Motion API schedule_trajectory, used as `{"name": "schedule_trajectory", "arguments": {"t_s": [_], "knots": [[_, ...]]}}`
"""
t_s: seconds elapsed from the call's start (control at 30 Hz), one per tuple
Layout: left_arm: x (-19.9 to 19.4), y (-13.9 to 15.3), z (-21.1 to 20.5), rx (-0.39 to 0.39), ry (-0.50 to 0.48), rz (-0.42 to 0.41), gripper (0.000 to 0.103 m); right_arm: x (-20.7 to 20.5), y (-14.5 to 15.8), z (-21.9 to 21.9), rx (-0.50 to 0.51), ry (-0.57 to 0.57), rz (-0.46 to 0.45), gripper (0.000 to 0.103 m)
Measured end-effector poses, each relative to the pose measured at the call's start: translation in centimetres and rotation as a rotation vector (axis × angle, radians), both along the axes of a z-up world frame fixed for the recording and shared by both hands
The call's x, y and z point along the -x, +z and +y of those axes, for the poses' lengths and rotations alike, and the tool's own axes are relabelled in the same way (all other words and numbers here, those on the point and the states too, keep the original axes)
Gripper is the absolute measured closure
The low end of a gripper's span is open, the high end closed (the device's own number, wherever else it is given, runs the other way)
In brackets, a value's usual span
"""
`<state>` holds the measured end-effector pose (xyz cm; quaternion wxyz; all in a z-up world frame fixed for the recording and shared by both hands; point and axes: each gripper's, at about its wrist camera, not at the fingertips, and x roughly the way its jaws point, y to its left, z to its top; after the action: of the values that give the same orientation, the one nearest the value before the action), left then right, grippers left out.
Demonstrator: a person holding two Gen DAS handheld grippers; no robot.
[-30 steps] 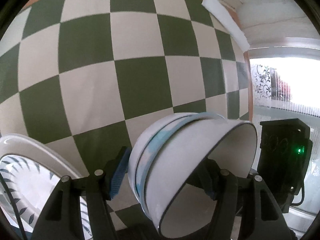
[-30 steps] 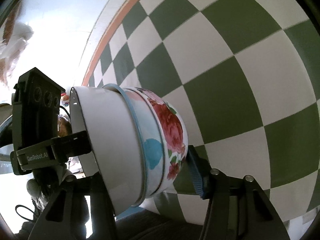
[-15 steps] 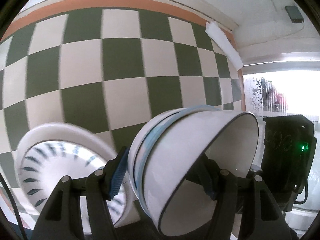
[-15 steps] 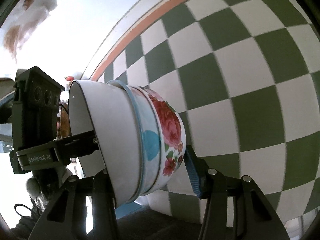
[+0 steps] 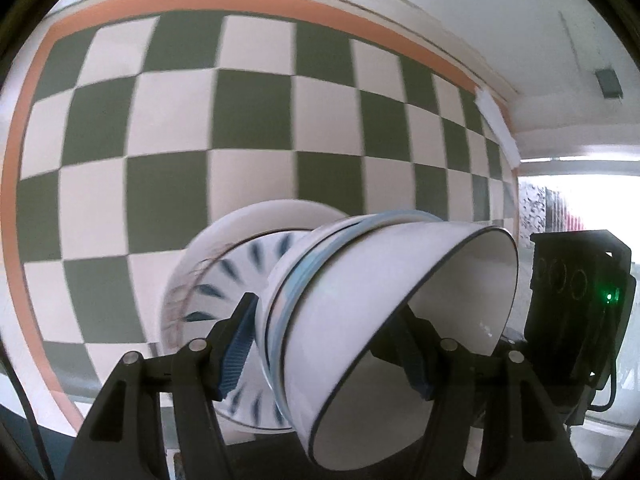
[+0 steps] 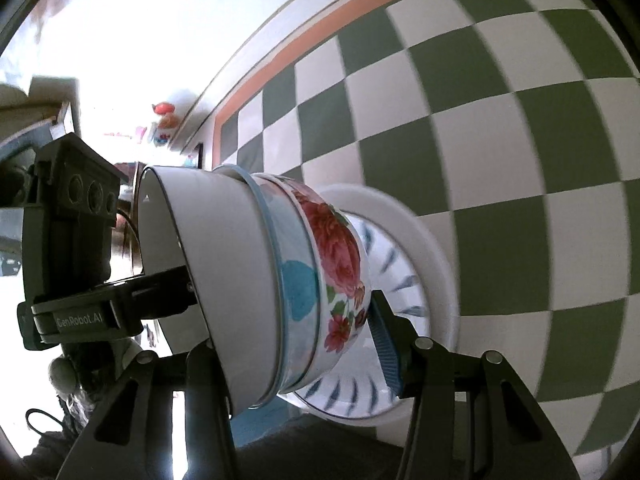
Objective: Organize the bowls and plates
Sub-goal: 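Carry the nested bowls over the plate stack and lower them onto it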
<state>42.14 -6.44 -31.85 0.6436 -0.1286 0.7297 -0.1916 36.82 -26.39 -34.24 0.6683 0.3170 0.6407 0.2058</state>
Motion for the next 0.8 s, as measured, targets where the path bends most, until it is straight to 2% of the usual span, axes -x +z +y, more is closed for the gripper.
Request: {"name": "schedule_trajectory", "arguments": {"t_s": [0.17, 0.43, 0.7, 0.8], "knots": [[0.3, -1.2, 1.8, -0.004, 0.026, 0.005, 0.041, -0.7, -1.5, 3.0, 0.012, 0.039, 0.016, 0.051], [0.8, -2.3, 2.5, 0.002, 0.041, 0.015, 0.041, -1.7, -3.4, 5.4, 0.038, 0.073, 0.029, 0.052], [1.0, -3.0, 2.8, 0.006, 0.046, 0.019, 0.041, -1.9, -3.7, 5.7, 0.051, 0.085, 0.029, 0.052], [1.2, -3.1, 3.0, 0.001, 0.046, 0.016, 0.041, -1.8, -3.9, 5.7, 0.064, 0.102, 0.055, 0.051]]}}
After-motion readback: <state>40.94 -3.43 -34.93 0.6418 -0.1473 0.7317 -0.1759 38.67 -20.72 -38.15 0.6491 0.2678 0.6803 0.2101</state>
